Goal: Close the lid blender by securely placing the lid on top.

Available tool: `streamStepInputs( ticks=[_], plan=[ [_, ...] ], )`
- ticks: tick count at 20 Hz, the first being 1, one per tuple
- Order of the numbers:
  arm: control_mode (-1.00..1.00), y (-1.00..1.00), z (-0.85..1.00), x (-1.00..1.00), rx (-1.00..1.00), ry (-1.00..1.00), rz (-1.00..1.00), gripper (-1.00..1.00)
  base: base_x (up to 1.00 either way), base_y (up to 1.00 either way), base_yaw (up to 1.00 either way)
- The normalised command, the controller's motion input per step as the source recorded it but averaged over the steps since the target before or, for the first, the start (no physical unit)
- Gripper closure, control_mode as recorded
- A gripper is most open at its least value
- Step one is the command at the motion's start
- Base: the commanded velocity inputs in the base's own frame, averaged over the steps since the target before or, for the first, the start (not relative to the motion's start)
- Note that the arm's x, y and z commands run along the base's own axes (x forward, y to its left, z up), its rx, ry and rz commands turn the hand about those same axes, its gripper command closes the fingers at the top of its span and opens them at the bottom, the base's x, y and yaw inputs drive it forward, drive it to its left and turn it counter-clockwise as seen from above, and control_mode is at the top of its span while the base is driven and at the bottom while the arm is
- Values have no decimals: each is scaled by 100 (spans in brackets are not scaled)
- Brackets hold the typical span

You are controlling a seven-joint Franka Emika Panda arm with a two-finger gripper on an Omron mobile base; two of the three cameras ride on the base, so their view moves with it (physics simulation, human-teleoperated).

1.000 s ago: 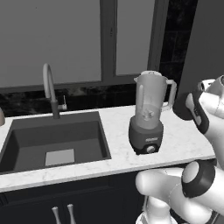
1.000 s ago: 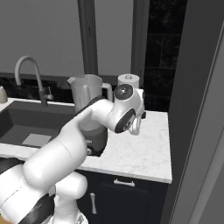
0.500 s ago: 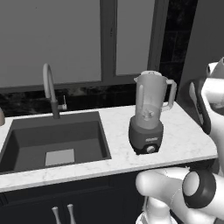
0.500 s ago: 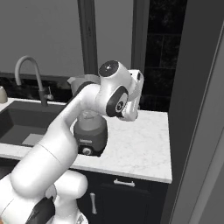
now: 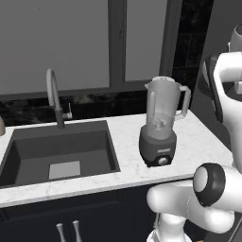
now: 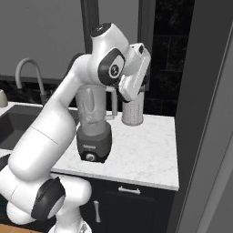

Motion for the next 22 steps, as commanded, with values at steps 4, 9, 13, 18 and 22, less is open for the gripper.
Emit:
streamStepInputs(
  ticks=[4, 9, 13, 18, 22],
  plan=[
    [-100, 36, 100, 0, 12, 13, -2, 100, 0, 0, 0],
    [-100, 59, 65, 0, 18, 7, 1, 100, 0, 0, 0],
    [-100, 66, -1, 0, 25, -2, 8, 100, 0, 0, 0],
    [-100, 52, -50, 0, 30, -14, 7, 100, 0, 0, 0],
    [-100, 30, -94, 0, 13, 0, 4, 100, 0, 0, 0]
  ],
)
